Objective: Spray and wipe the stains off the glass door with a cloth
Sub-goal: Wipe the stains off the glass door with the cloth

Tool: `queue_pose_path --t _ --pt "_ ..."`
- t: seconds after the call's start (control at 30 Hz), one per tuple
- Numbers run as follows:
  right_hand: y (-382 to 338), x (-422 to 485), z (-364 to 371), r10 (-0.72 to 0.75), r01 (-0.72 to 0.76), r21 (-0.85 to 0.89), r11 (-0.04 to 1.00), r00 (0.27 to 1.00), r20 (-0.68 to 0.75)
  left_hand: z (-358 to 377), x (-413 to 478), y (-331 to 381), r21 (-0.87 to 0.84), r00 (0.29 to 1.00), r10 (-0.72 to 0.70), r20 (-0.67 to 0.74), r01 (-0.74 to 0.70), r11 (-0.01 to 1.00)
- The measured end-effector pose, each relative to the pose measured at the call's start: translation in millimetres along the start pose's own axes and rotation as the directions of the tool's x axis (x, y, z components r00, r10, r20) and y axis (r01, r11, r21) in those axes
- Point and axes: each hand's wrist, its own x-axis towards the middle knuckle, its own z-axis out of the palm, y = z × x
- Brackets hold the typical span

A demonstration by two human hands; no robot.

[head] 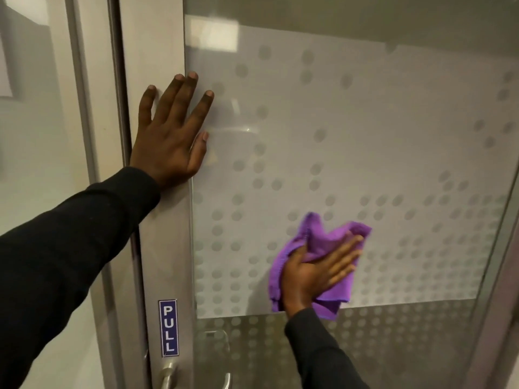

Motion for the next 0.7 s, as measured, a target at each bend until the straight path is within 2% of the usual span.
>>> queue_pose_path --t 0.07,0.17,0.27,0.37,0.47,0.53,0.6,0.63,0.67,0.7 --pt "-36 -35 5 -0.13 0.133 0.005 0.991 0.962 0.239 -1 0 -1 0.002 1.0 0.003 0.029 -0.003 1.0" --pt "-28 -58 1 -0.343 0.389 -0.03 0.921 0.843 0.415 -7 0 1 -0.032 0.998 -0.006 0.058 0.008 0.999" --pt "-26 -88 -11 -0.52 0.595 0.09 0.799 0.608 0.6 -14 -14 13 -0.088 0.999 0.004 0.041 0.0 0.996" --pt "-10 -98 -33 -0.597 0.575 0.314 0.755 0.407 0.691 -21 -47 32 -0.188 0.999 0.031 -0.015 -0.034 0.982" --pt "6 -117 -62 -0.586 0.379 0.49 0.785 0.199 0.786 -28 -93 54 -0.342 0.999 0.036 -0.001 -0.034 0.939" --pt "13 -129 -86 -0.5 0.163 0.478 0.863 0.149 0.853 -35 -128 68 -0.452 0.999 0.012 0.049 0.012 0.892" --pt "18 -139 -111 -0.329 -0.097 0.344 0.934 0.138 0.934 -42 -166 83 -0.569 0.989 -0.04 0.144 0.116 0.814" --pt "19 -144 -123 -0.199 -0.213 0.226 0.951 0.14 0.97 -44 -185 90 -0.631 0.978 -0.072 0.198 0.184 0.754" --pt "24 -150 -133 -0.041 -0.361 0.084 0.929 0.123 0.992 -46 -205 98 -0.687 0.961 -0.108 0.256 0.26 0.679" --pt "32 -157 -139 0.116 -0.504 -0.059 0.862 0.082 0.99 -47 -223 106 -0.728 0.935 -0.149 0.322 0.345 0.592"
